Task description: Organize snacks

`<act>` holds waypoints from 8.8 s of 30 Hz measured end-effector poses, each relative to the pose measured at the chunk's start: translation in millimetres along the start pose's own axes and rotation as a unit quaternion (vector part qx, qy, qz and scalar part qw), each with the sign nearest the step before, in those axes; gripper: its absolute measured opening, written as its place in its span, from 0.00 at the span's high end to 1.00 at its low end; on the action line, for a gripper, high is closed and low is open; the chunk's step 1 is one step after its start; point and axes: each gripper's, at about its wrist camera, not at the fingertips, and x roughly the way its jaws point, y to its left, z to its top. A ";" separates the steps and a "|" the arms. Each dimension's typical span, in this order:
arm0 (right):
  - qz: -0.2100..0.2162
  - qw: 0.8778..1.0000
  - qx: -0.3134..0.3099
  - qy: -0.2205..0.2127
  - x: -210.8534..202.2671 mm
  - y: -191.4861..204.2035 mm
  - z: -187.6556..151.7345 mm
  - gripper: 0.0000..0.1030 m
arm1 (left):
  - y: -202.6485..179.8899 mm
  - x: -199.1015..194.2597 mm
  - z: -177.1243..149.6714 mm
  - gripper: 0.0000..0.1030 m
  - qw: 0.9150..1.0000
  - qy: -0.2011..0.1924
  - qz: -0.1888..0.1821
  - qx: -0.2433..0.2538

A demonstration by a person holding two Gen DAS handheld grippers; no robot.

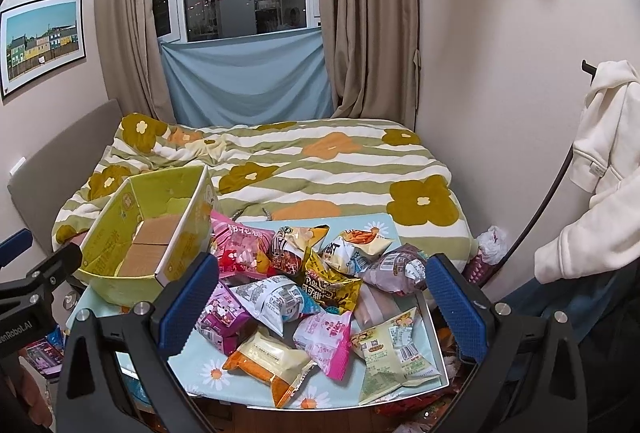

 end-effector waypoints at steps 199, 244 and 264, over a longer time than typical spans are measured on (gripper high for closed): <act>0.200 0.970 -0.056 0.124 289.3 268.4 96.5 0.00 | 201.3 280.6 69.9 0.00 0.990 0.138 -0.001 0.040; 0.103 0.977 0.029 0.187 172.8 -65.5 -88.9 0.00 | -93.0 192.7 -120.4 0.00 0.979 0.126 0.018 0.158; 0.114 0.970 0.024 0.212 204.4 -52.6 -138.0 0.03 | -89.4 233.9 -140.5 0.34 0.970 0.146 0.053 0.184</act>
